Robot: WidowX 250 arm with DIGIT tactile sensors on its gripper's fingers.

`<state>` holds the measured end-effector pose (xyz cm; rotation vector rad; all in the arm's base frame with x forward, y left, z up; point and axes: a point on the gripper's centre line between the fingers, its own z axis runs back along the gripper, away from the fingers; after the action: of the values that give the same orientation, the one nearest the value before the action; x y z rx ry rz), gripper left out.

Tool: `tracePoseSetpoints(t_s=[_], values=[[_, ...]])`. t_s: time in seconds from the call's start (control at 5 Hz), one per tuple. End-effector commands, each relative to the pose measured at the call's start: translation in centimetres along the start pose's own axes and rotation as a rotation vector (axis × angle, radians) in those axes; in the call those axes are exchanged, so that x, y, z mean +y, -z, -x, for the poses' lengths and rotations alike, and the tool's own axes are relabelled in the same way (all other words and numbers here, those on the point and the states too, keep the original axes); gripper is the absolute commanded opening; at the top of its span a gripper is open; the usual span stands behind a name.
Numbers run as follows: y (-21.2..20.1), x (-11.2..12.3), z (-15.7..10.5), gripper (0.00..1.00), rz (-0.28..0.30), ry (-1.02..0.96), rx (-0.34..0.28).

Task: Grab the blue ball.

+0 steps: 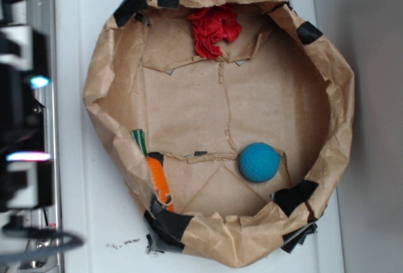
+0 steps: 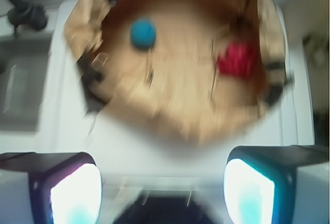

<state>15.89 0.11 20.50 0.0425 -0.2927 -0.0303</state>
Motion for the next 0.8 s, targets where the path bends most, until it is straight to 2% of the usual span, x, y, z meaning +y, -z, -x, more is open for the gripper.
tracePoseSetpoints(t_s=[0.0,0.2,0.4,0.6], values=[[6.7,1.7,-6.6,1.0,0.01,-0.023,-0.237],[10.9,1.3,-9.1,1.0,0.056,0.011,-0.162],[13.9,-0.2,-10.3,1.0,0.118,0.066,-0.124],[16.1,-3.0,-10.6,1.0,0.216,0.156,-0.096]])
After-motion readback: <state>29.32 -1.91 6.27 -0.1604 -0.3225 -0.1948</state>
